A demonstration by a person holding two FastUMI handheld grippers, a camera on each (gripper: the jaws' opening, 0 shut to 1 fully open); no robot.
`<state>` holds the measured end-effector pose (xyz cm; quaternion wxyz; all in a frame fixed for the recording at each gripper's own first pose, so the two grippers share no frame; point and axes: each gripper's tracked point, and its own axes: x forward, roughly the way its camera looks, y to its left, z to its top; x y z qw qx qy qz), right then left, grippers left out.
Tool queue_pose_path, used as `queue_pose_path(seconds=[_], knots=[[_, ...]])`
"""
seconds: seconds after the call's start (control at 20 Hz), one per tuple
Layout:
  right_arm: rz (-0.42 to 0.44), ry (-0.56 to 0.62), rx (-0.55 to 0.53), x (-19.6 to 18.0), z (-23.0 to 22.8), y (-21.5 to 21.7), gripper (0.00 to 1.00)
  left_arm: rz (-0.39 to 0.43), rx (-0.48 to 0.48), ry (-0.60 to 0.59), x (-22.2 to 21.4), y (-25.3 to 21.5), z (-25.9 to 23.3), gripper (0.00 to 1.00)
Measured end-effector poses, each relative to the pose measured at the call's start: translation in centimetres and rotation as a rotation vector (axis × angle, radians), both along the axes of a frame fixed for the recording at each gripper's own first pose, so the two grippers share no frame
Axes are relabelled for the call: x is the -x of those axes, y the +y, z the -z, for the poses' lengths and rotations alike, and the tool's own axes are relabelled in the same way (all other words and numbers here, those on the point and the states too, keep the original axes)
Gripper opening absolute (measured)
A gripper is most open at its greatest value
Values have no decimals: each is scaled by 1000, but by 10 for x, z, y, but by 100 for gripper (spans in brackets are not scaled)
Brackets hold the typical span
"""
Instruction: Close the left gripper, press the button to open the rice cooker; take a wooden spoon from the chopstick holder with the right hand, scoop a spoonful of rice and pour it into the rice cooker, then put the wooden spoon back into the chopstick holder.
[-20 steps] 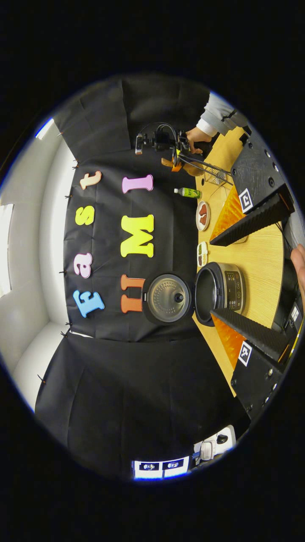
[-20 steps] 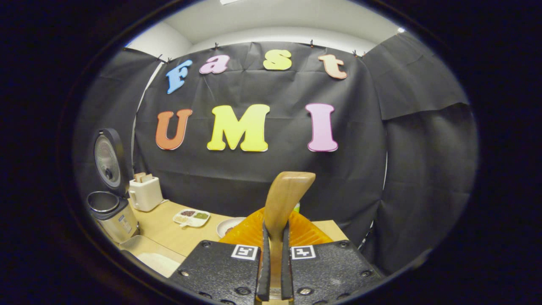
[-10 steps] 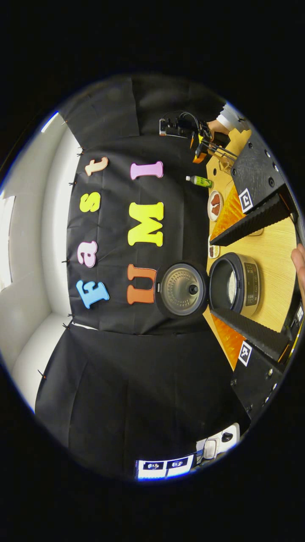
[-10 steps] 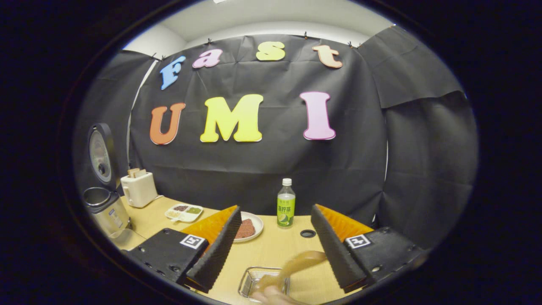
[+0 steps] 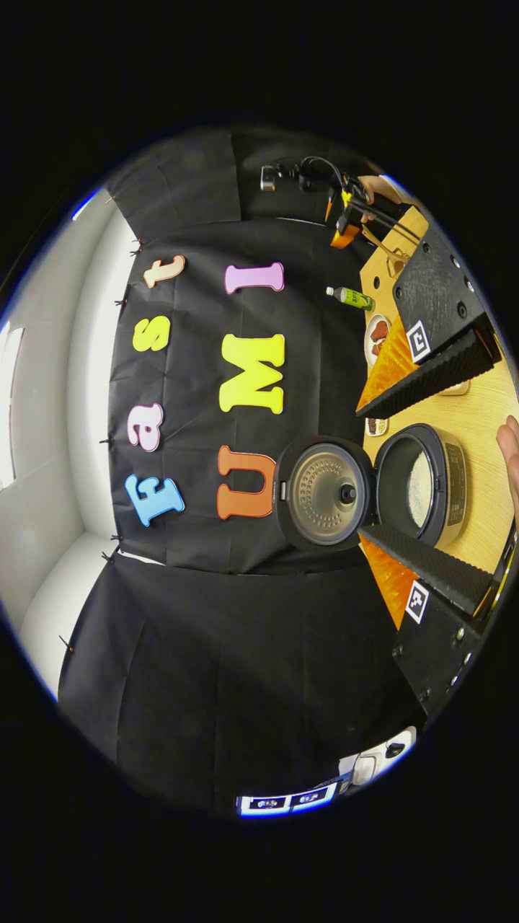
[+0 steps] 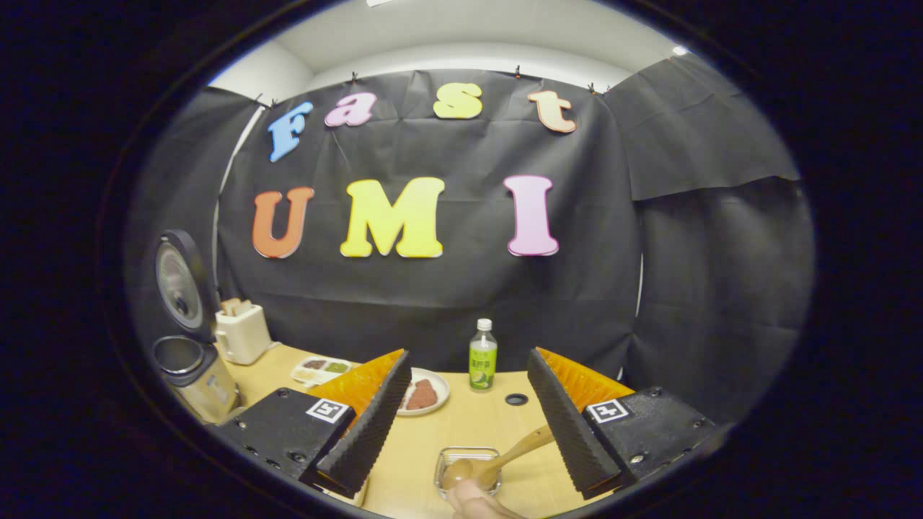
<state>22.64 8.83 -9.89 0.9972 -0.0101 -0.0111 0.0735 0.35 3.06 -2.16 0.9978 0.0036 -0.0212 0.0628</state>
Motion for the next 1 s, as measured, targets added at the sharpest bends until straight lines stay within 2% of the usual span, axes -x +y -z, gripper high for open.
queue_pose_path(seconds=[0.05, 0.15, 0.2, 0.35, 0.4, 0.55, 0.75, 0.85, 1.0], knots=[[4, -5, -4, 12, -3, -4, 98, -3, 0, 3, -6, 4, -3, 94], [28, 3, 19, 37, -13, -11, 100, -22, -2, 12, -16, 11, -8, 94], [24, 2, 15, 53, -23, -11, 98, -33, -3, 11, -21, 15, -12, 95], [1, -4, 0, 93, -46, -9, 100, -53, -9, 1, -28, 22, -24, 95], [4, -1, 15, 103, -49, -10, 97, -56, 0, 3, -32, 24, -27, 94], [-15, -19, 61, 132, -55, -4, 100, -51, 17, -1, -45, 29, -45, 94], [-47, -35, 47, 160, -50, 2, 98, -10, -54, -49, -76, 25, -86, 94], [-99, -17, 35, 171, -42, 13, 98, 11, -50, -76, -97, 26, -103, 94], [-71, -31, 61, 180, -41, 5, 100, 40, -34, -63, -133, 27, -106, 94]])
